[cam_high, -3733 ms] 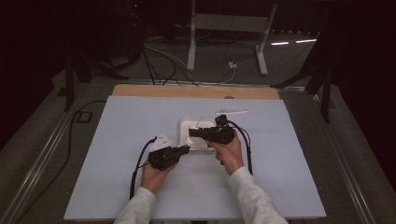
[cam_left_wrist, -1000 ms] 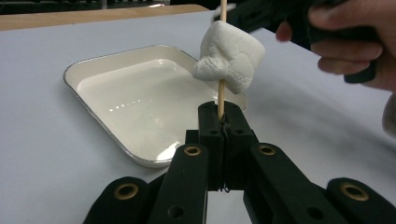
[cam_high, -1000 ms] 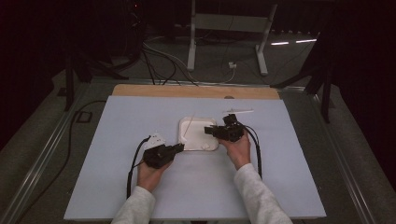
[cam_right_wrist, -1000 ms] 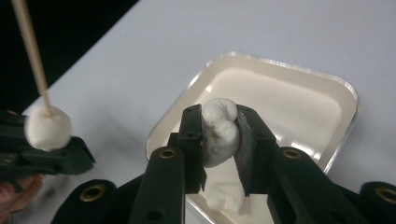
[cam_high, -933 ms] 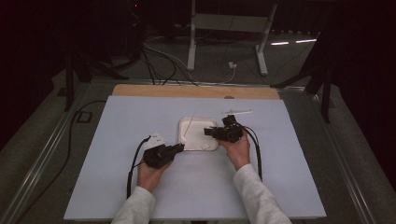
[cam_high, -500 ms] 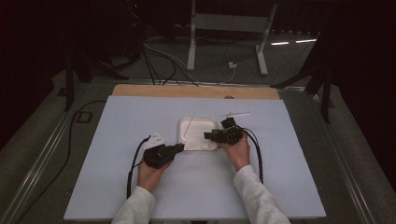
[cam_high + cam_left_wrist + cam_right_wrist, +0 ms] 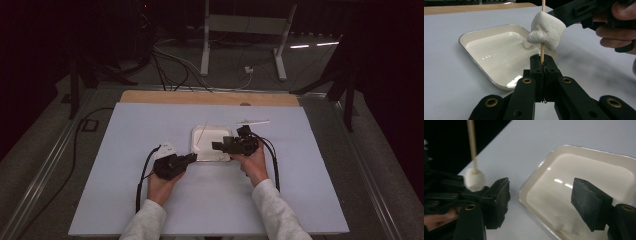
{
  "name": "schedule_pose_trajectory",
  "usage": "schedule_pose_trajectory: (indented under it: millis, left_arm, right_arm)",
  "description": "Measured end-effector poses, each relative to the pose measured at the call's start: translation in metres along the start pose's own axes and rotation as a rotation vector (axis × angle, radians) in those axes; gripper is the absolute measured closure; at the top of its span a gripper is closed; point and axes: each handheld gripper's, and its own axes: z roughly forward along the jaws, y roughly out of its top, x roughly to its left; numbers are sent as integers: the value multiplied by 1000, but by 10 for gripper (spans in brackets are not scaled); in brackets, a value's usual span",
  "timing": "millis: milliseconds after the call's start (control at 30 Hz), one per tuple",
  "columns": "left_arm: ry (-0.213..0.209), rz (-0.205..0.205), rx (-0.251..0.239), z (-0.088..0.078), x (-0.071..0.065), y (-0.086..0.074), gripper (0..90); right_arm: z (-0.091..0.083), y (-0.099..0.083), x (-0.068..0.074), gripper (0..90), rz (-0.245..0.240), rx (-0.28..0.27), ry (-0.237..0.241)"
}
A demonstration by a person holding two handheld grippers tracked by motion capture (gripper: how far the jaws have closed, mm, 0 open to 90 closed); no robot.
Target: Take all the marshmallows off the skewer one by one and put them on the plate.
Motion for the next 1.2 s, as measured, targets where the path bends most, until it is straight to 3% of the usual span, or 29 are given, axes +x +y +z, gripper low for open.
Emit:
schedule_pose_trajectory:
  millis: [233,533,933,1200]
  left_arm:
    - [0,-5,1,1,-1,0,900]
    - [-4,-3,3,2,-2,1,900]
    - [-17,-6,-5,2,-3,2,900]
    - [-31,-8,-13,2,-4,3,900]
  right_arm:
    - [-1,1,13,348,-4,-23,86]
    - [6,0,31,414,-41,-21,150]
    - [20,-1,45,437,-53,-2,188]
    - [26,-3,47,528,-44,9,187]
